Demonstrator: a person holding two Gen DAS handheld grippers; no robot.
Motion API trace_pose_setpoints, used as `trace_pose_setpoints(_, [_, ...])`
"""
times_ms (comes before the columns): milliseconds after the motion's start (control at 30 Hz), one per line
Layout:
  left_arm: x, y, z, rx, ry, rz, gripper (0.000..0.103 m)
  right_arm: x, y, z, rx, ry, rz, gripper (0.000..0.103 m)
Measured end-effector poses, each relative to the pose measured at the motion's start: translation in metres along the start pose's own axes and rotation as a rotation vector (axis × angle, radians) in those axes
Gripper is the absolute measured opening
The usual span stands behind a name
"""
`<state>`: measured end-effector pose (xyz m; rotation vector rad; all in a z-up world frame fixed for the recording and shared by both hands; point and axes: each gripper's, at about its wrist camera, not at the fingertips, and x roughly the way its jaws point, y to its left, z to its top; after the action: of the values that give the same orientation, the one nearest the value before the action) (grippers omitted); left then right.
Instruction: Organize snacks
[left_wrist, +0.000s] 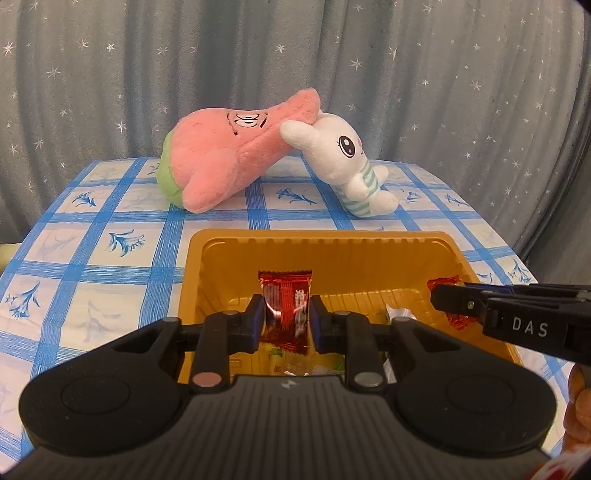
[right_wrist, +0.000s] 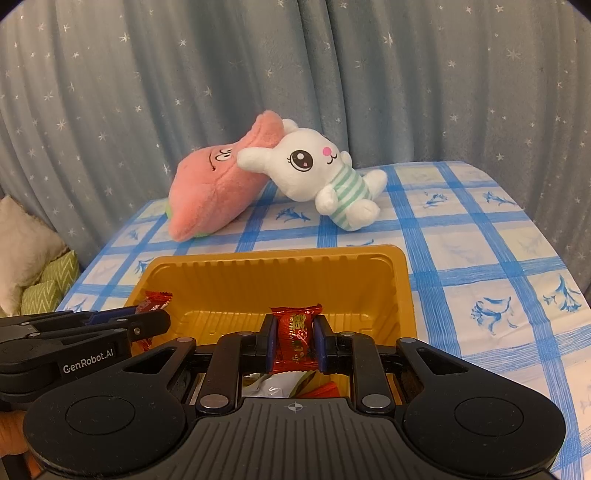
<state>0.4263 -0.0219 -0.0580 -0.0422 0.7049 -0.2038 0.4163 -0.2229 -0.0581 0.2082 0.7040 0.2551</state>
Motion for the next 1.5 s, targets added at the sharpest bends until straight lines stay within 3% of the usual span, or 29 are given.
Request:
trace_pose_setpoints(1133, [-0.003,0.012,-0.005,0.018,0.005,0.034,0.032,0.001,0.014,0.0,-0.018,-0.034,0.028,0.022])
trace_pose_setpoints(1267, [-0.004,0.015,-0.006,0.021,0.005,0.041,0.037,0.003,0.012,0.0,-0.002,-0.045,0.057,0.022])
trace_pose_setpoints(1300, [-0.005,0.016,-0.006,0.021,0.003,0.042,0.041,0.004,0.01,0.001,0.011,-0.042,0.062,0.026])
trace_pose_setpoints(1333, [-0.005,0.016,-0.006,0.022,0.001,0.043,0.043,0.004,0.008,0.001,0.027,-0.045,0.055,0.045])
trace_pose_setpoints(1400, [-0.005,0.017,-0.006,0.022,-0.001,0.045,0.047,0.002,0.003,0.002,0.056,-0.066,0.05,0.064])
trace_pose_setpoints(1500, [-0.005,0.018,-0.006,0.021,-0.001,0.049,0.053,-0.001,-0.004,0.005,0.077,-0.074,0.031,0.064])
